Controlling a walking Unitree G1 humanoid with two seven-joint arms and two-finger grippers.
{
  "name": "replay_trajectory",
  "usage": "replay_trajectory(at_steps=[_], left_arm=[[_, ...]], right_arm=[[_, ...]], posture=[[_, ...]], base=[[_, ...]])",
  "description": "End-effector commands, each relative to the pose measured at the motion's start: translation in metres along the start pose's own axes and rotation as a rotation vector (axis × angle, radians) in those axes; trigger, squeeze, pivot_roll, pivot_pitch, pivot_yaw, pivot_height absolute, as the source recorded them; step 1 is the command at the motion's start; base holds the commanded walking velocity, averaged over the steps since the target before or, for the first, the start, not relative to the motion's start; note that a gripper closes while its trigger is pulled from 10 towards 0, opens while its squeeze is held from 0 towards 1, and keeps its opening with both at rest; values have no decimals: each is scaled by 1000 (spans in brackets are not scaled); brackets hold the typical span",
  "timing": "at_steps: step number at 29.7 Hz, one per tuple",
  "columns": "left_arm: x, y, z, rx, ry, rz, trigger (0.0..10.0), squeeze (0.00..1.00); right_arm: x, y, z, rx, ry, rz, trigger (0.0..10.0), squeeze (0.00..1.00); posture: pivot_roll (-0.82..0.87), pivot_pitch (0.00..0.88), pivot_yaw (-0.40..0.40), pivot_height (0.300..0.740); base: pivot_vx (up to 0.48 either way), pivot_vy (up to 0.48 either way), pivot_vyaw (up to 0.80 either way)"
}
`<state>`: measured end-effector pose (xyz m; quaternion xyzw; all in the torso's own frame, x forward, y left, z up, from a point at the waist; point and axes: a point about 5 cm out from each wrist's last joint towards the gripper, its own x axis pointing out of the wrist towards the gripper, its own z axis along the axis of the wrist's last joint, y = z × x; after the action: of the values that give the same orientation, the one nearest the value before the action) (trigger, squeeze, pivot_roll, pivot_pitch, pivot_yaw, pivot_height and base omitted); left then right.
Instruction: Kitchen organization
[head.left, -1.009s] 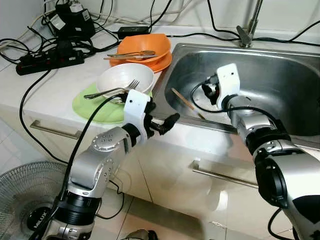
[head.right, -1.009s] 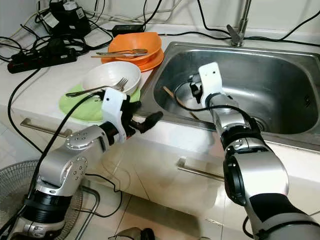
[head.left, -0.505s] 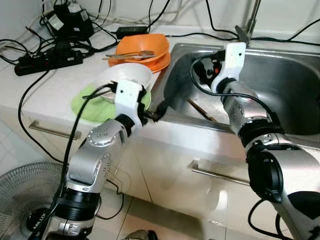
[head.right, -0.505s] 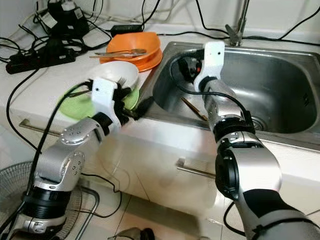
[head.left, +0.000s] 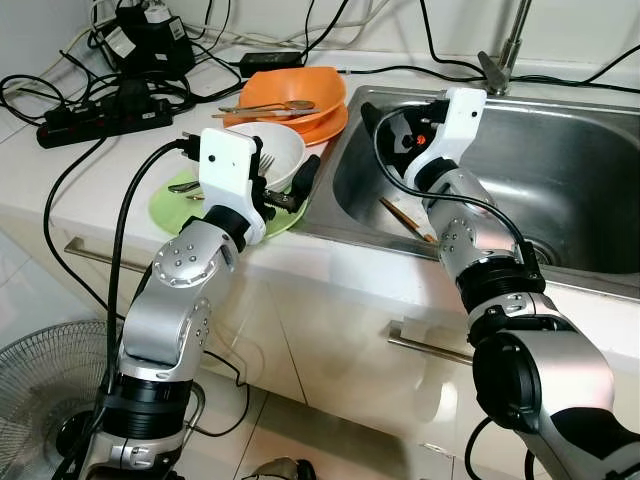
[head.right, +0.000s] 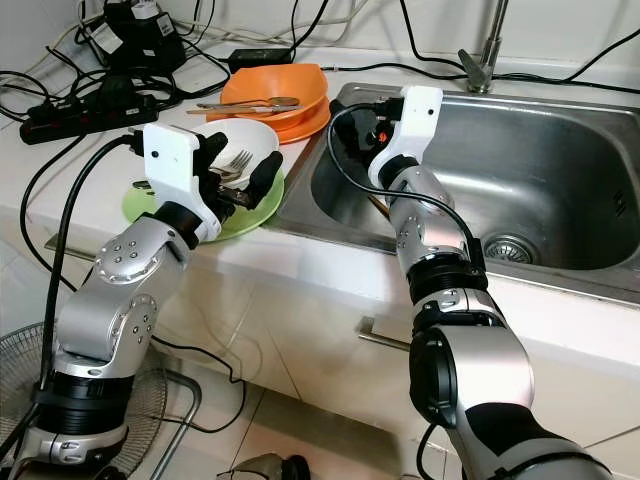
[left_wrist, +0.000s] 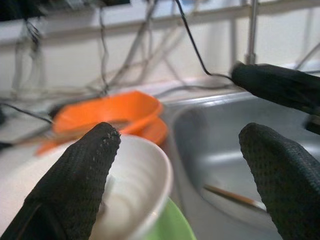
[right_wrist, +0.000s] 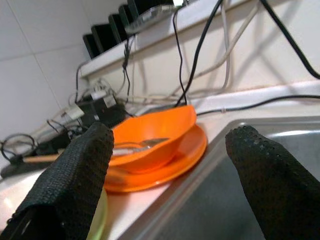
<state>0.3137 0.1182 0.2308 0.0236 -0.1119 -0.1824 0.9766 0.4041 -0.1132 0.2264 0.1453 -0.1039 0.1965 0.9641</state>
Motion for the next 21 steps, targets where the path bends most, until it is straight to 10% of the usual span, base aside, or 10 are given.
replay_trajectory(at_steps=[1,11,21], left_arm=[[-5,9,24,73,-123,89,10000,0],[-39,21,21,180,-193,206,10000,0],[-46,25,-7,167,-115,232,10000,0]], right_arm=[[-1,6,-1,23,-2,9,10000,0],[-9,18,-10,84,27,48,10000,0],[-49,52,-34,86,226,391,10000,0]], posture=[[29,52,115,740],[44,46,107,740],[27,42,108,740]], base=[[0,0,0],[0,0,0],[0,0,0]])
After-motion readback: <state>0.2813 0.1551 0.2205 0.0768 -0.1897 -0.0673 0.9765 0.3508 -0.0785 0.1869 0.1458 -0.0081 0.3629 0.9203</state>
